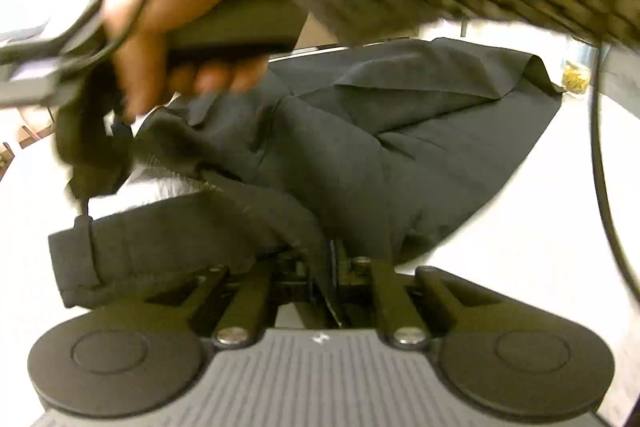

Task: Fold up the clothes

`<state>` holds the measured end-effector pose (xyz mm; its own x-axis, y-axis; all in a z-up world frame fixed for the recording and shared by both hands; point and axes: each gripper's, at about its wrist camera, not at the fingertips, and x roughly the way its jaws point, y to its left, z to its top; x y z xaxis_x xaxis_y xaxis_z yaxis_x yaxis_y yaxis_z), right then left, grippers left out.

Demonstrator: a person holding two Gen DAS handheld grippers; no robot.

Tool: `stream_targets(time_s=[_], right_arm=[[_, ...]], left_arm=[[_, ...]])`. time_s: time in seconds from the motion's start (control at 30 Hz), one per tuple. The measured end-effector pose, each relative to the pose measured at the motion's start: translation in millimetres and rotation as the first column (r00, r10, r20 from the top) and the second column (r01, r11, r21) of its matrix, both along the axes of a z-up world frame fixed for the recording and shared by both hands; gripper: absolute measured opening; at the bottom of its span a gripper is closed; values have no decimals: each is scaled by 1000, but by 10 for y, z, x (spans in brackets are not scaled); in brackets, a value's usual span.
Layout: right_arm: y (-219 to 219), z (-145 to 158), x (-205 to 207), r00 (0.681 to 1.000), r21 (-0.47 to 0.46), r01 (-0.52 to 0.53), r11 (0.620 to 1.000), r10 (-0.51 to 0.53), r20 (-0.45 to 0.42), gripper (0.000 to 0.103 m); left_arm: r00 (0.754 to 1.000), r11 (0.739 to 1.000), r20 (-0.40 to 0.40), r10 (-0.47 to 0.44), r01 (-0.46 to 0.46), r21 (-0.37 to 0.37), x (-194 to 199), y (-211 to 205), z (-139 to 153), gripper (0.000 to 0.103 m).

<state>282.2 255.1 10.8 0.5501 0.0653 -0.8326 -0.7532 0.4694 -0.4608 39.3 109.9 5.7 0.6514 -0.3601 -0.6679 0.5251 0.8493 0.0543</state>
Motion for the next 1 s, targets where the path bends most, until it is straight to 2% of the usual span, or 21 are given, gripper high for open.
stream_targets(time_s=[0.07,0.13,0.17,0.23,0.3,0.37,0.4,0.43,0.47,0.5,0.53,0.57,0.6,0.63,0.67,0.7,0.73,0.83,0.87,1.0], right_arm=[[-85,306,-15,998,49,-9,999,6,56,1],[-191,868,-157,985,187,-10,982,-23,173,1],[-258,1152,-251,971,257,-18,966,-44,234,1],[-427,1689,-522,913,361,-51,931,-103,396,1],[-604,2048,-728,841,434,-67,898,-183,509,1],[-677,2082,-649,774,496,-44,867,-285,566,2],[-684,1993,-538,754,506,-26,862,-315,576,2],[-672,1806,-362,763,494,-4,869,-317,563,6],[-694,1622,-161,805,484,41,874,-316,503,24],[-760,1444,75,874,470,112,876,-312,373,39],[-864,1313,235,901,477,186,859,-343,265,39],[-1046,1275,243,895,543,244,804,-403,193,44],[-1265,1279,180,890,630,275,726,-441,119,59],[-1458,1278,109,888,690,299,659,-457,53,66],[-1626,1259,1,890,715,311,627,-456,13,74],[-1795,1228,-158,892,717,313,623,-451,2,78],[-1950,1195,-337,898,704,307,640,-440,9,79],[-2362,1067,-895,896,669,274,691,-436,84,88],[-2472,1047,-1003,891,673,271,689,-444,95,88],[-2923,1113,-1186,864,721,286,632,-496,92,88]], left_arm=[[999,998,16,43,-42,-38,-33,146,137,6],[993,991,72,98,-91,-102,-88,325,394,6],[987,982,100,124,-108,-157,-142,458,548,6],[976,959,132,174,-137,-248,-198,693,768,6],[964,939,128,235,-191,-286,-120,866,836,6],[946,917,97,308,-268,-297,35,1015,820,6],[934,900,54,353,-323,-292,150,1104,765,6],[917,880,5,398,-381,-283,273,1197,701,6],[896,857,-45,441,-435,-275,377,1301,626,6],[872,832,-94,481,-488,-266,476,1407,549,6],[851,811,-125,510,-524,-260,535,1515,503,6],[837,796,-136,529,-546,-263,571,1602,485,6],[825,781,-145,546,-564,-269,605,1686,471,6],[812,765,-153,563,-582,-274,638,1769,457,6],[808,758,-155,568,-587,-283,657,1834,464,8],[812,756,-161,561,-582,-300,668,1878,486,8],[814,754,-167,556,-579,-311,681,1900,506,8],[843,790,-161,513,-537,-296,736,1806,534,10],[862,816,-141,487,-506,-280,708,1723,531,12],[931,910,-51,361,-364,-200,559,1353,512,15]])
